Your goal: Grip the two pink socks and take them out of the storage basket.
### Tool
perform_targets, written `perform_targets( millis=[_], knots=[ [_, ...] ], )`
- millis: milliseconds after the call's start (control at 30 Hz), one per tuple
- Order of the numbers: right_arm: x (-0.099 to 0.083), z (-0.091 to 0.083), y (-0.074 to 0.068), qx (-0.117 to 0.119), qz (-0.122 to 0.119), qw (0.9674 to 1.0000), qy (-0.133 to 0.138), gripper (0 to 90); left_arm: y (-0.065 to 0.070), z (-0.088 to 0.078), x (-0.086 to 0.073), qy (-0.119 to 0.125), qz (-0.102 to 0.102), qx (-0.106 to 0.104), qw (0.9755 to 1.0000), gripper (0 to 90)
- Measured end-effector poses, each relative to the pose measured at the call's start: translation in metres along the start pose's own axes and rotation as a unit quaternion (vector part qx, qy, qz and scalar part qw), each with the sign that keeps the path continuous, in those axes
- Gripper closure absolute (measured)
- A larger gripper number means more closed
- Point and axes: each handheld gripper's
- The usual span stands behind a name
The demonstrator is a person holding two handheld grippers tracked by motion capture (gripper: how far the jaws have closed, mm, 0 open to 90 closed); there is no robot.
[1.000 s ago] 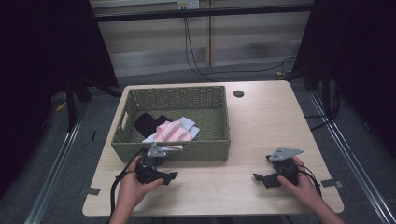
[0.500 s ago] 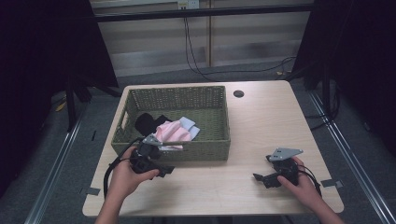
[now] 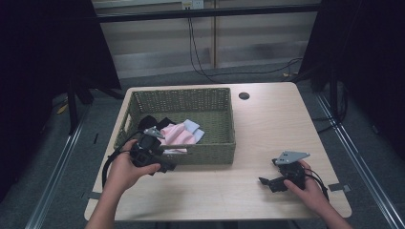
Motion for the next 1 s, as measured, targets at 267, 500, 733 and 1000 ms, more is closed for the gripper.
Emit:
perform_targets(
  millis=[267,500,733,1000],
  knots=[
    [0.000,0.000,0.000,0.000,-0.001,1.0000,0.000,9.8,-0.004,-0.019,0.017,-0.012,0.004,-0.003,0.9999,25.5],
    [0.000,0.000,0.000,0.000,-0.001,1.0000,0.001,9.7,-0.014,-0.030,0.034,-0.017,-0.001,0.000,0.9999,25.8],
    [0.000,0.000,0.000,0.000,-0.001,1.0000,0.001,9.7,-0.026,-0.030,0.048,-0.019,-0.013,0.002,0.9997,25.9],
    [0.000,0.000,0.000,0.000,0.000,1.0000,0.000,9.7,-0.037,-0.027,0.060,-0.029,-0.024,0.000,0.9993,25.8]
  ],
)
Point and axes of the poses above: each handheld gripper's, and its own axes: z roughly forward along the jaws, x roughly out of its top, y roughly to its right, and after that the axes turned 3 degrees about -y, right-handed
